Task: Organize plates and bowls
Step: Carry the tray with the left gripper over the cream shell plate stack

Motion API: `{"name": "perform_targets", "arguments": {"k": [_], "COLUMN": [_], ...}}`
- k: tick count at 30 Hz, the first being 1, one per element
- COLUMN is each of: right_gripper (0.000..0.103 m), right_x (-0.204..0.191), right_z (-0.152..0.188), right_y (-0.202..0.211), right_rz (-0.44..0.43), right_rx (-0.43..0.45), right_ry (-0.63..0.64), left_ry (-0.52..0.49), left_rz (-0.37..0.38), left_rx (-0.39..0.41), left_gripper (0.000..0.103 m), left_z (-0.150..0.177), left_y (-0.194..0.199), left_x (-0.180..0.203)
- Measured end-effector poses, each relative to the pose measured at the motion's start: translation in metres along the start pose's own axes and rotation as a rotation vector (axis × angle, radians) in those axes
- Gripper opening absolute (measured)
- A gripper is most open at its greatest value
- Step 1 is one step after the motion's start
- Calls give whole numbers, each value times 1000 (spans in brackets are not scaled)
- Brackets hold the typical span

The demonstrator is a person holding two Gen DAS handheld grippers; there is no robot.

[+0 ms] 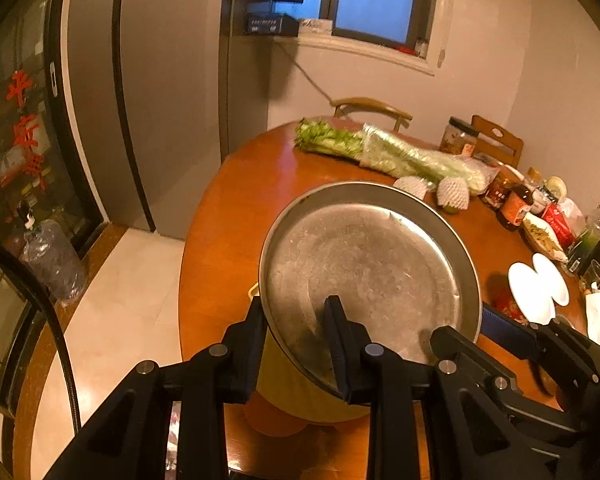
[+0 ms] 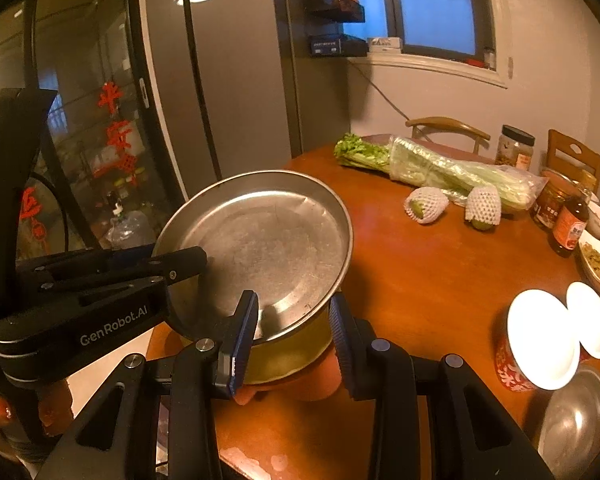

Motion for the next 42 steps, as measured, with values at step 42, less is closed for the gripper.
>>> {"name": "perform_targets", "arguments": {"k": [42], "right_gripper": [38], "right_x": [2], "right_z": [35], "right_y": [-57], "right_rz": [56], "right_rx": [-134], "right_ry": [17], "left_ry": [11], "left_rz": [21], "left_rx": [-89], "left_gripper": [31], "left_z": [24], "left_y": [-31], "left_x": [-17]}}
Point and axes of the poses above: each gripper's, at about its wrist camera, not at the fingertips, and y roughly against the way its jaws point, x to its right, z to its underside, the point moved 2 cm from there along -y, roughly the way its jaws point, and after that the axes turned 7 degrees about -z, right-handed, at the moved point
